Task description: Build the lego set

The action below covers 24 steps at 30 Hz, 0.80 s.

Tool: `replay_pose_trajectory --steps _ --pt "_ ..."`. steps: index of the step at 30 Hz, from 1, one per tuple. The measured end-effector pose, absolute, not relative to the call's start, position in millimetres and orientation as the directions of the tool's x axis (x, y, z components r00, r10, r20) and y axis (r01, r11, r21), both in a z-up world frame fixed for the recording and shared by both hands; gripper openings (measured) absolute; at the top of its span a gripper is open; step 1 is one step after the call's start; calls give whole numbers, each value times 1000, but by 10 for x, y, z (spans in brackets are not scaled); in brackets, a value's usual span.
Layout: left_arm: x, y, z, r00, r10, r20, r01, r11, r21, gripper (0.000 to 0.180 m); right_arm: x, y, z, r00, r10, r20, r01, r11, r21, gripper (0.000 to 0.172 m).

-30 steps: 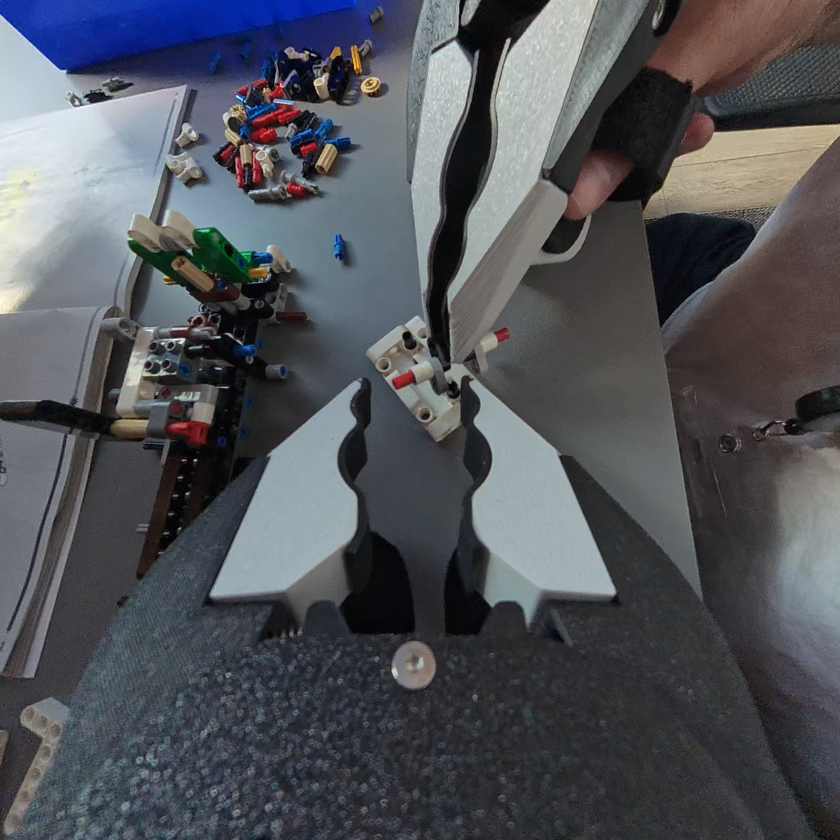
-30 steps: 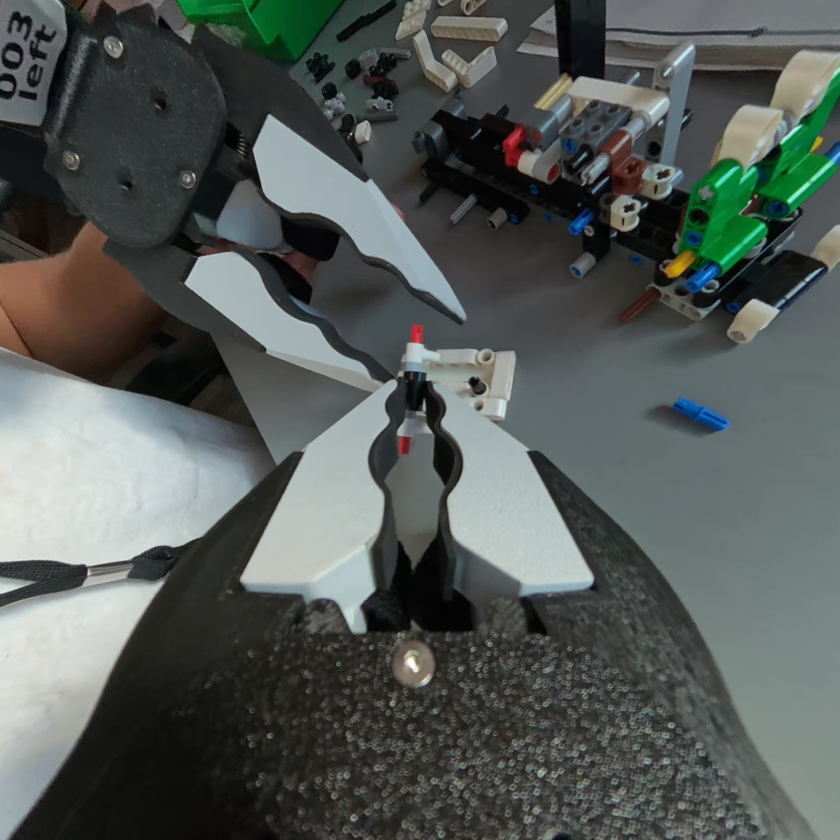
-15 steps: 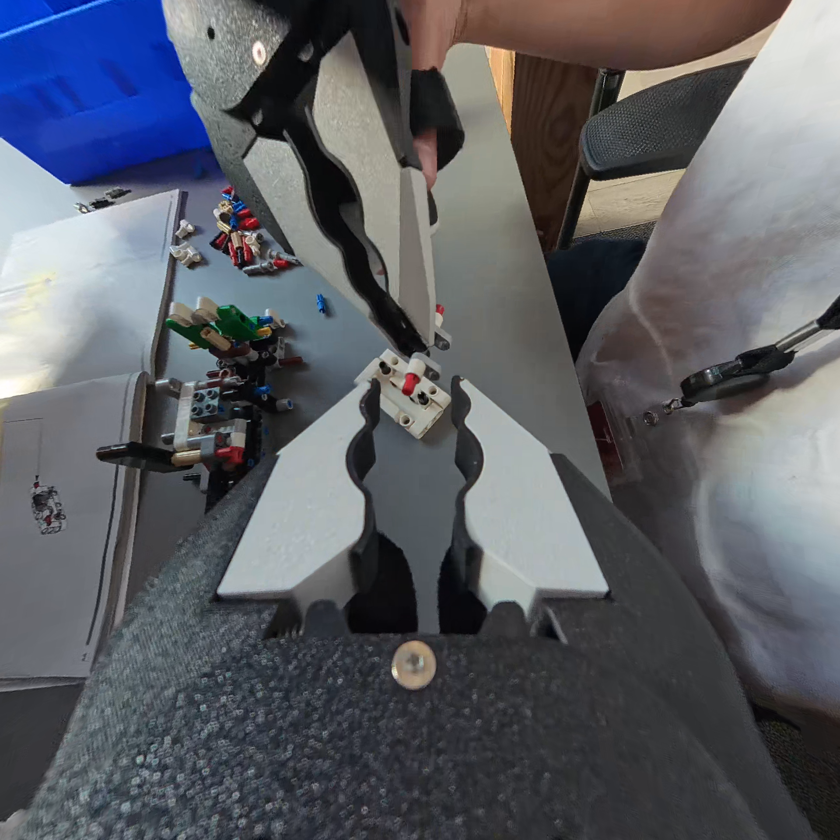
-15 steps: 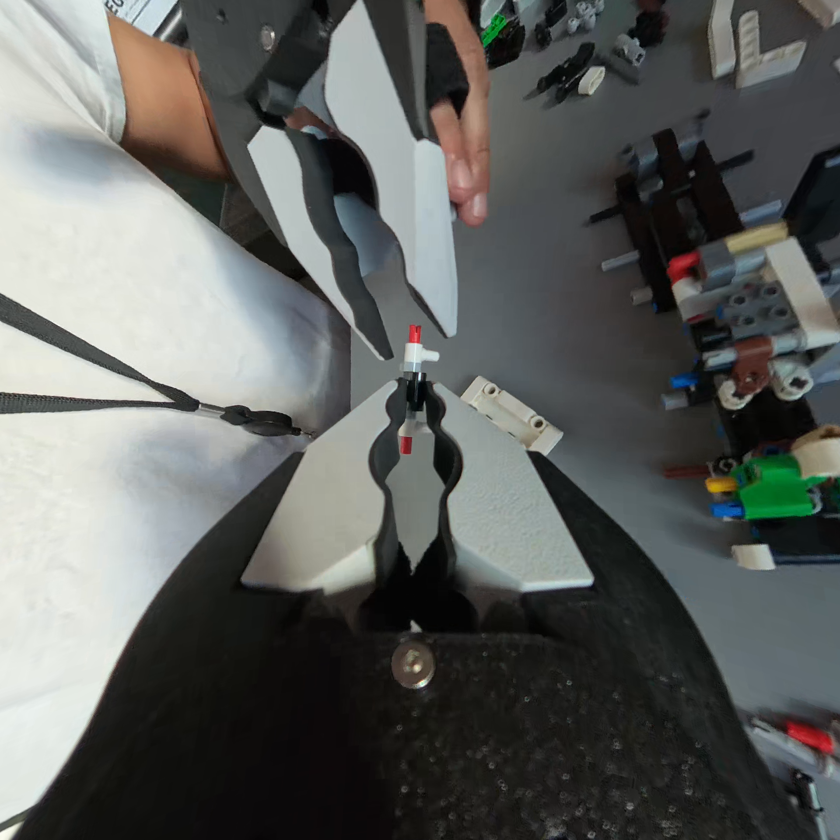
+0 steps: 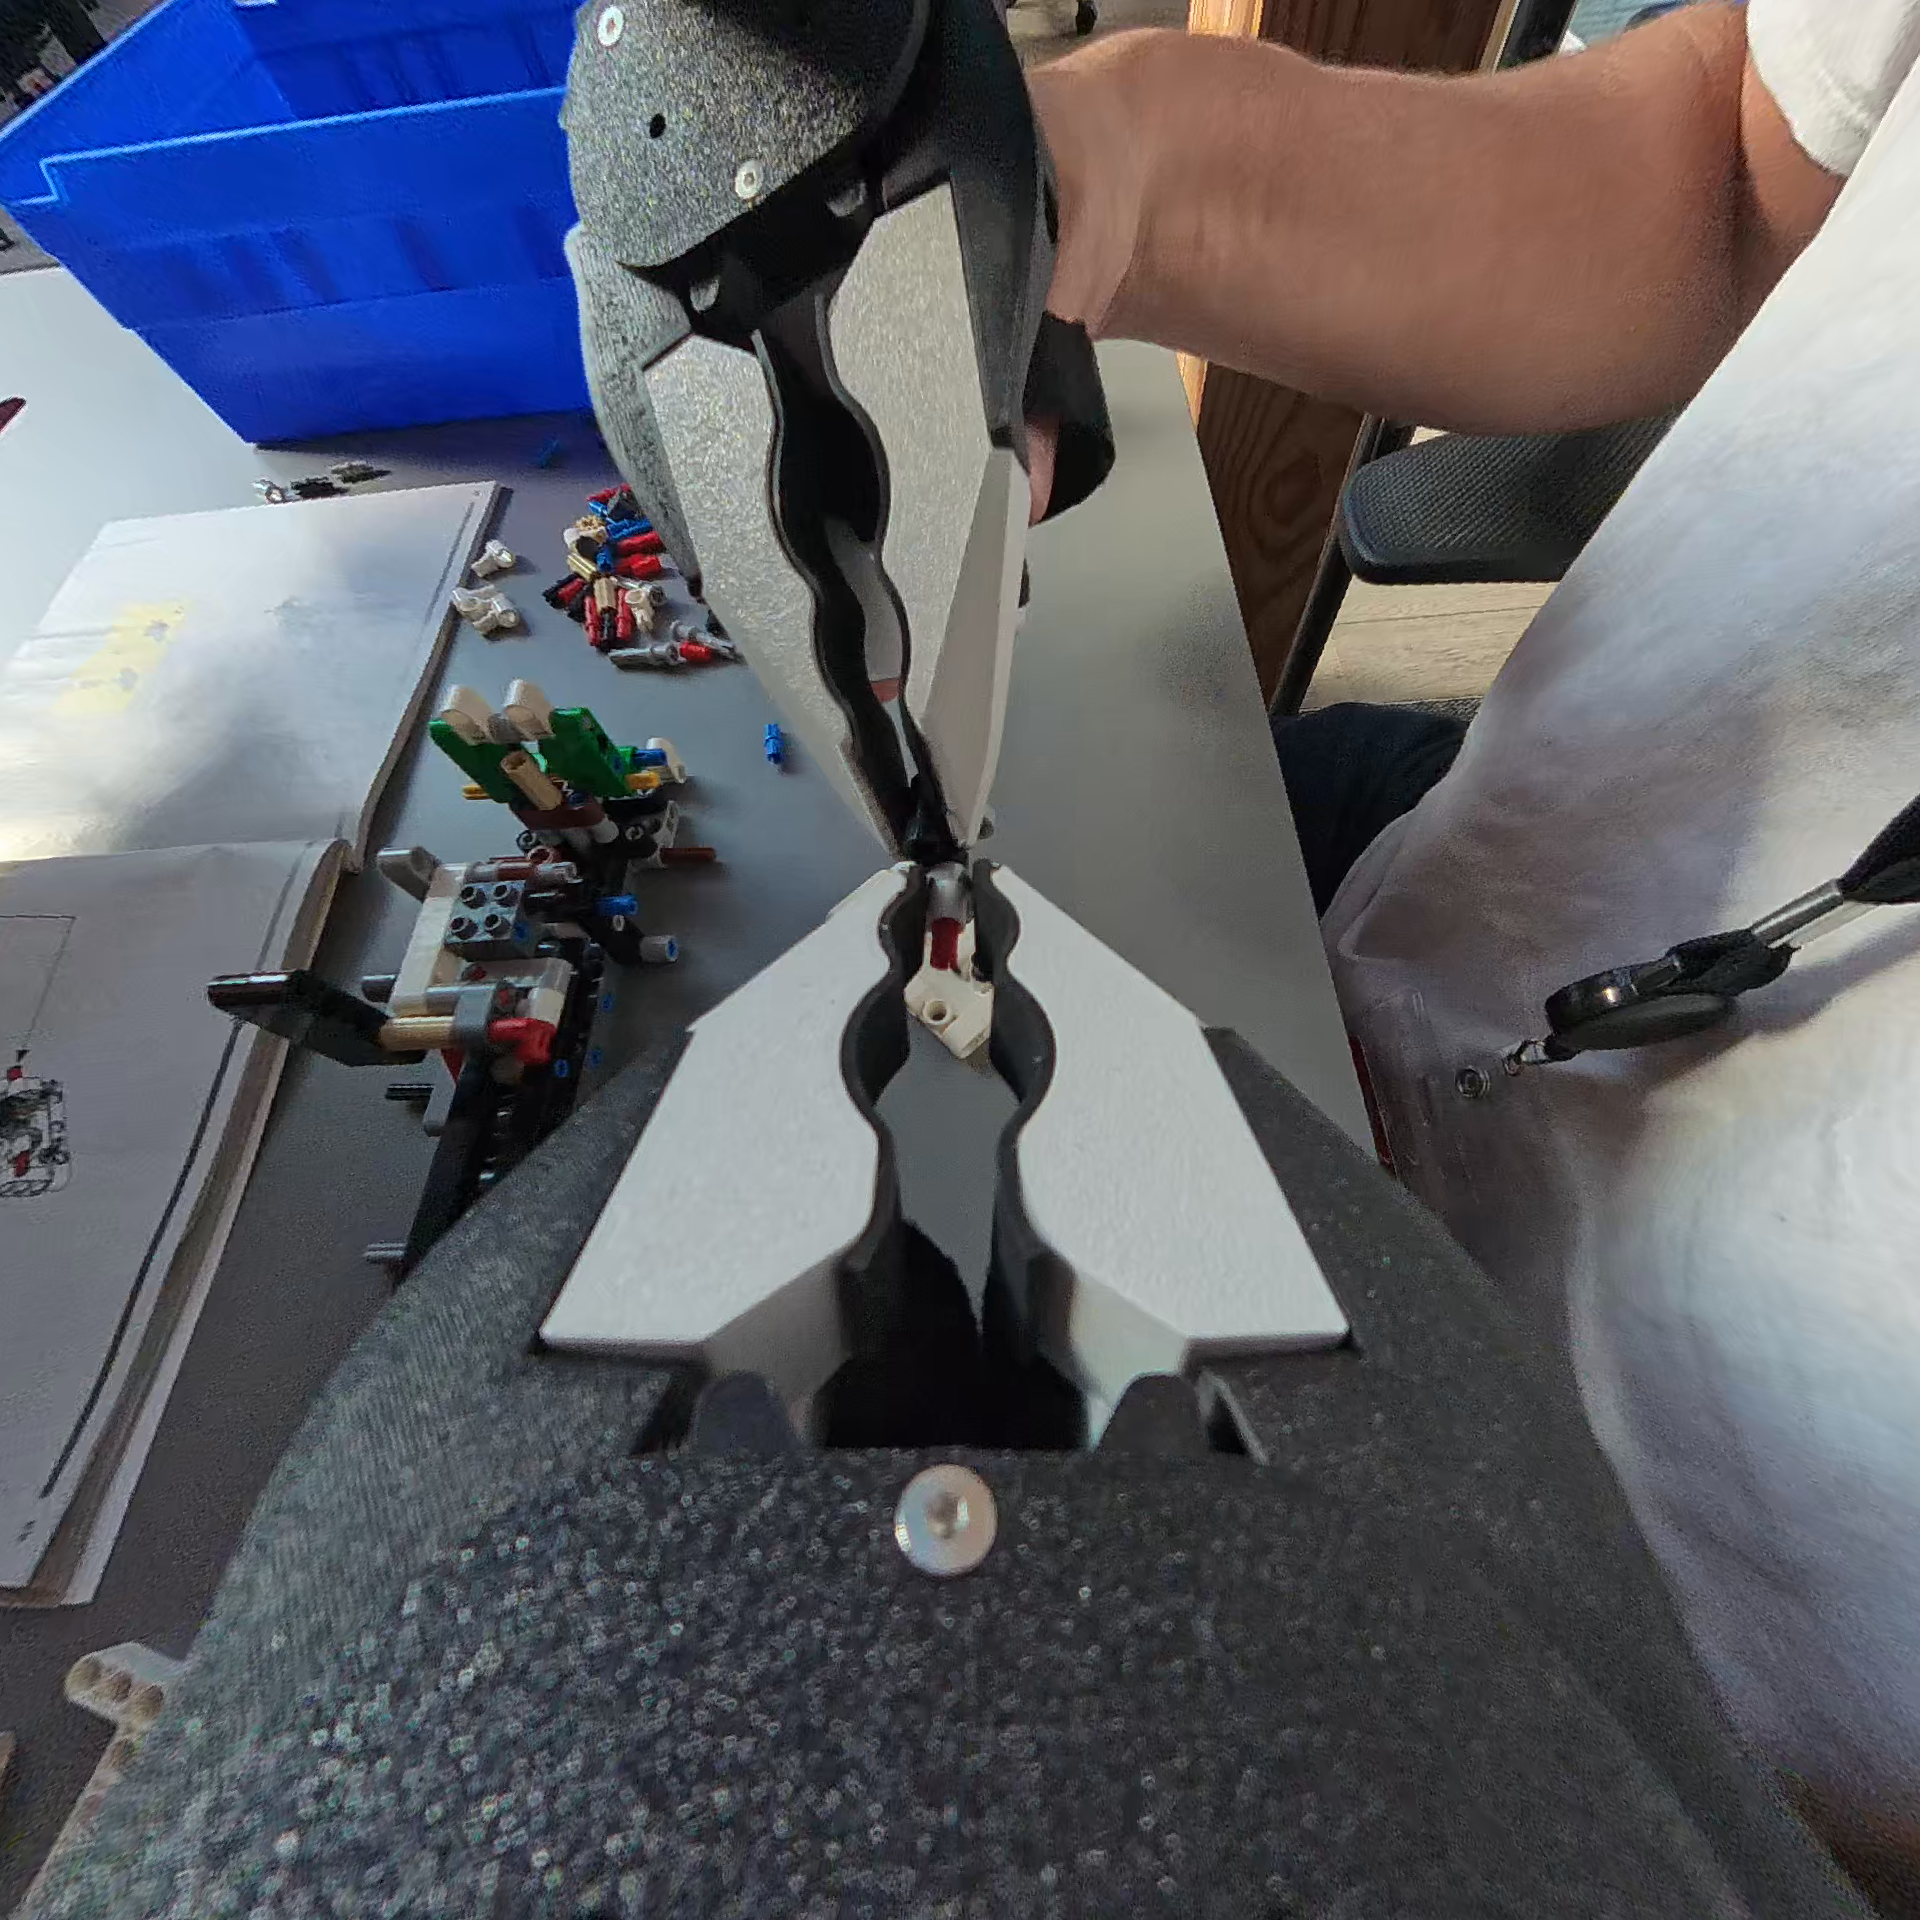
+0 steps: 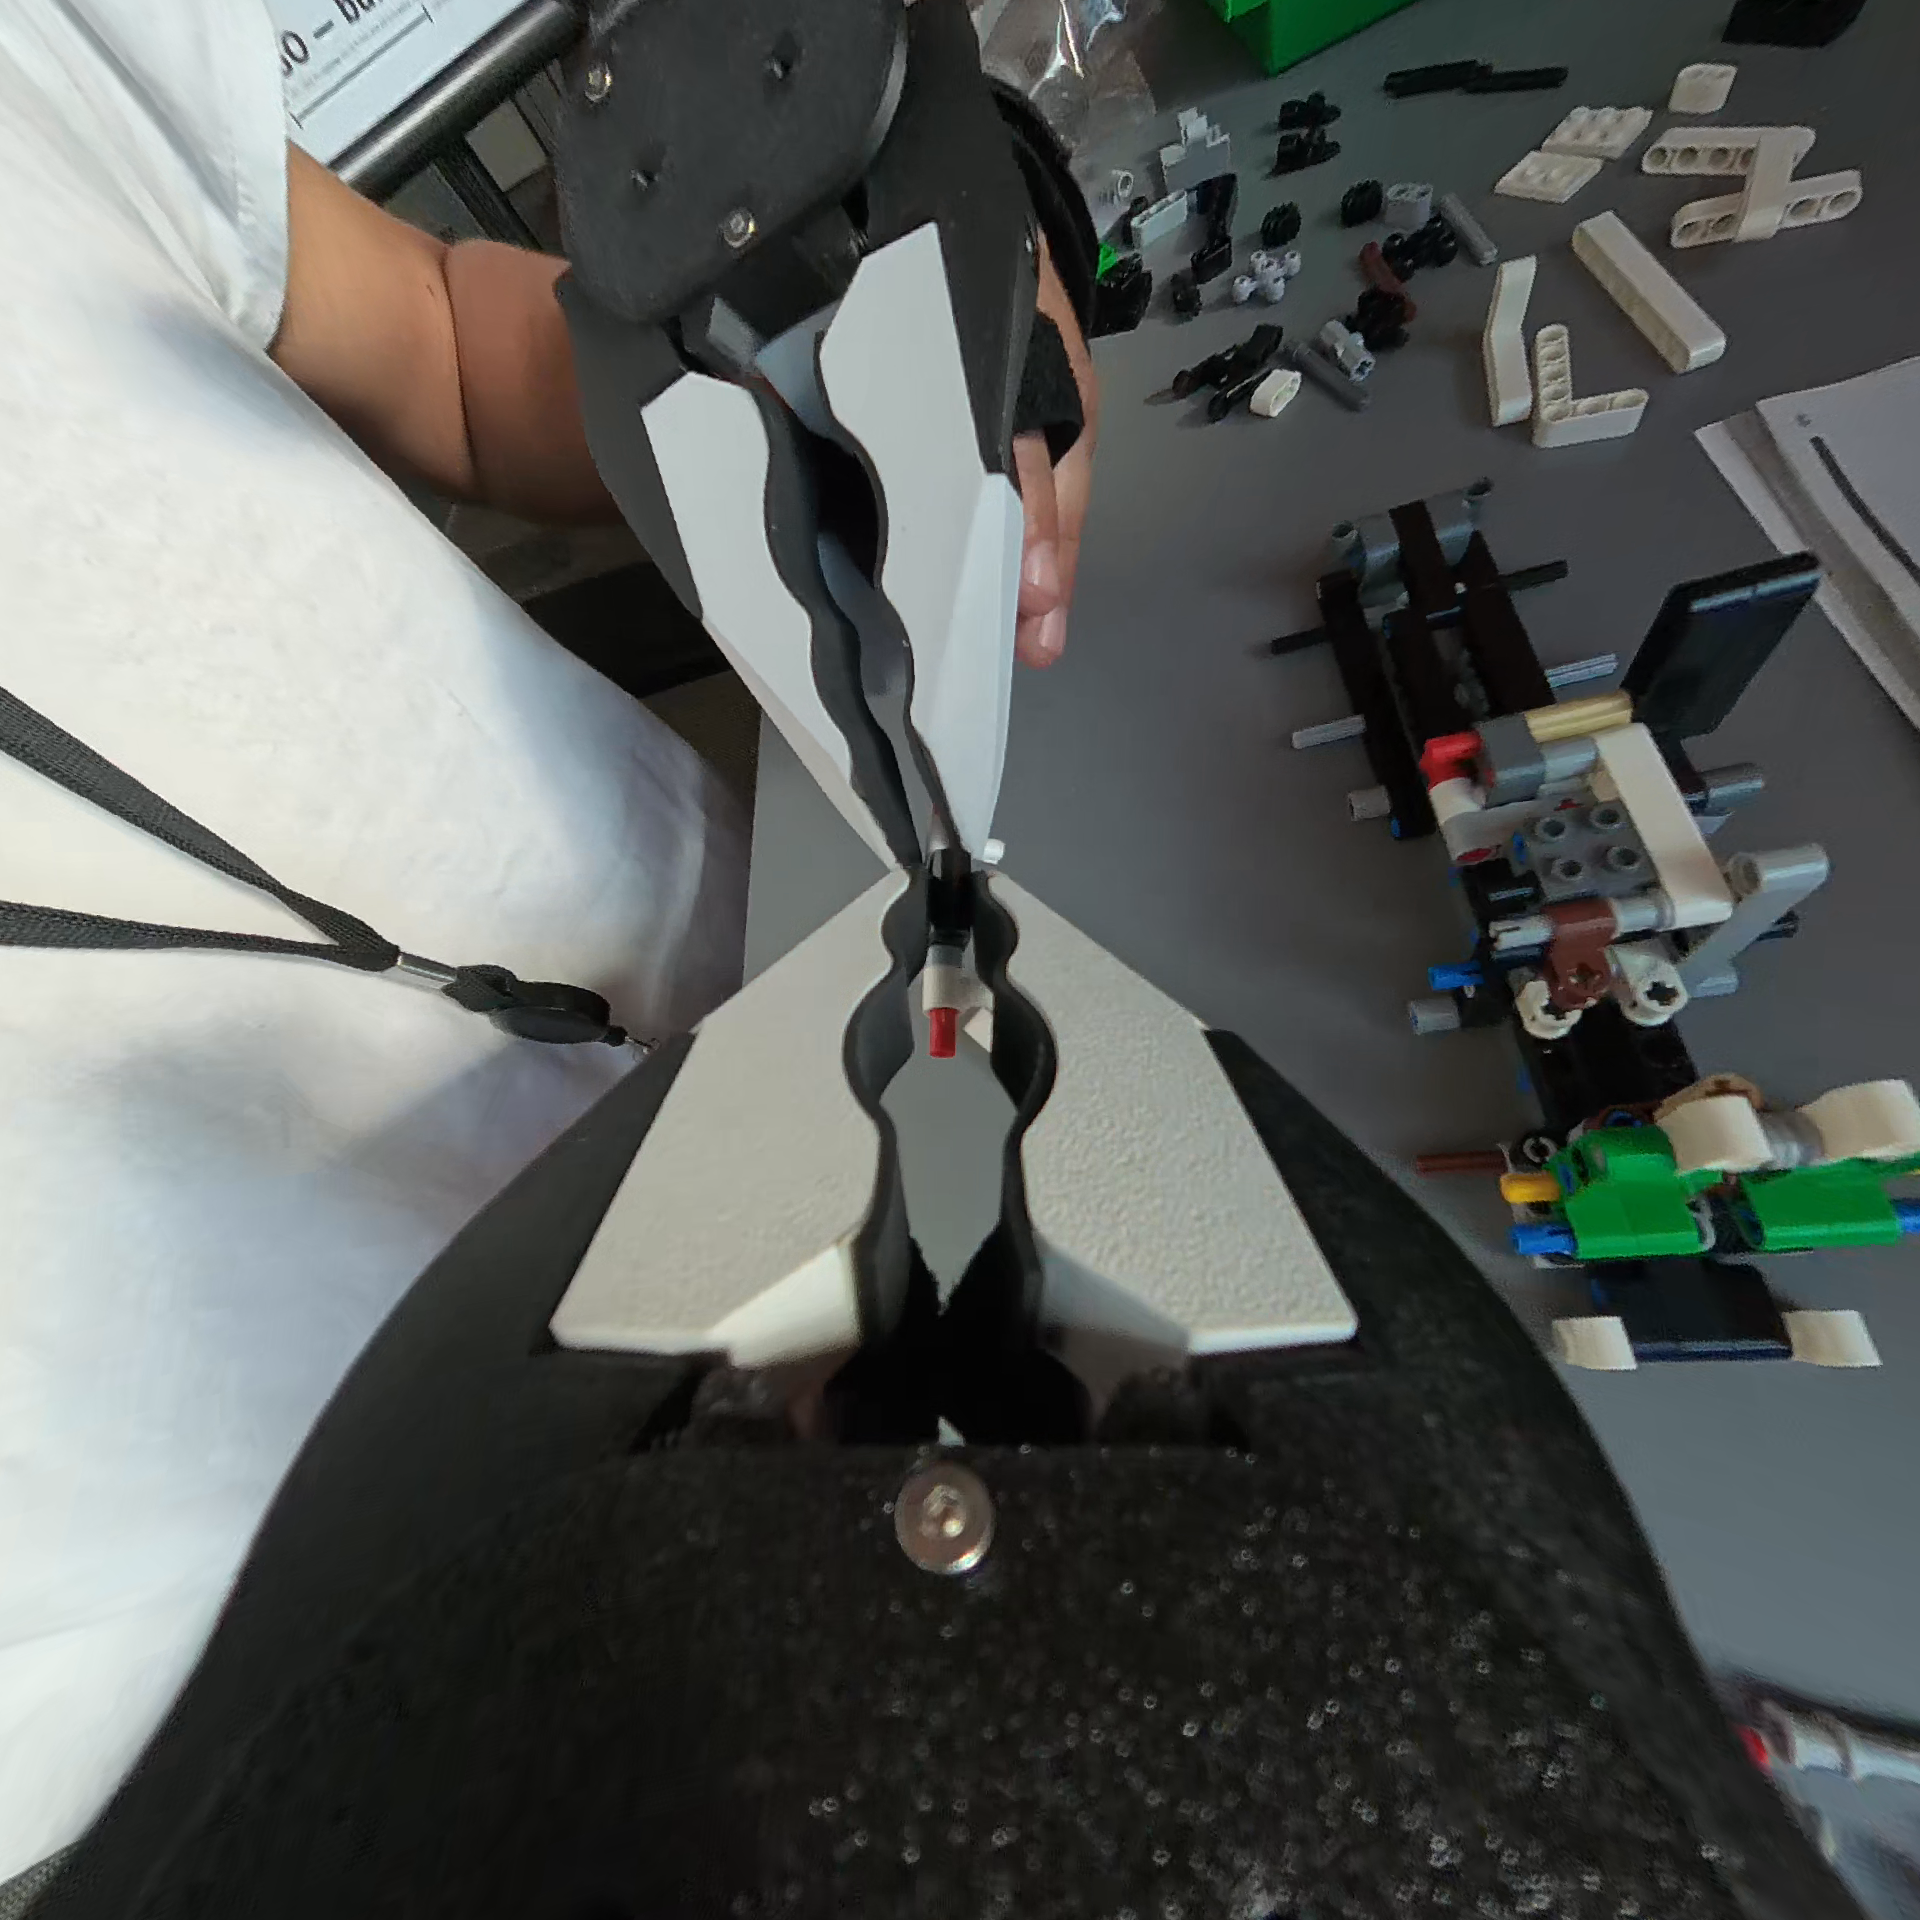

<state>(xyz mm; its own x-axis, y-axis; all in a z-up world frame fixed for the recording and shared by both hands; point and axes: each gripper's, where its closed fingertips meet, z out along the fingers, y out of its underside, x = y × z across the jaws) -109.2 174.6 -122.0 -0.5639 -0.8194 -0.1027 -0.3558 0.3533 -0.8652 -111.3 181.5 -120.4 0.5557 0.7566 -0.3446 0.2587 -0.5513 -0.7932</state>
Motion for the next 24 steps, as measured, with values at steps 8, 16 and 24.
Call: replay_pose_trajectory --steps 8,16,24 --pt "-1006 1834 -1134 -429 -903 -2 -319 153 -935 4 -991 1876 -1096 570 693 -441 6 -540 -841 14" --pt "-1014 1930 -921 -295 -948 124 -170 -75 -983 4 -862 1909 -1007 492 549 -675 -394 -551 -735 30" --pt "-1009 1785 -975 -321 -944 76 -196 -13 -981 5 -1025 1926 -953 441 539 -718 -498 -518 -695 13"
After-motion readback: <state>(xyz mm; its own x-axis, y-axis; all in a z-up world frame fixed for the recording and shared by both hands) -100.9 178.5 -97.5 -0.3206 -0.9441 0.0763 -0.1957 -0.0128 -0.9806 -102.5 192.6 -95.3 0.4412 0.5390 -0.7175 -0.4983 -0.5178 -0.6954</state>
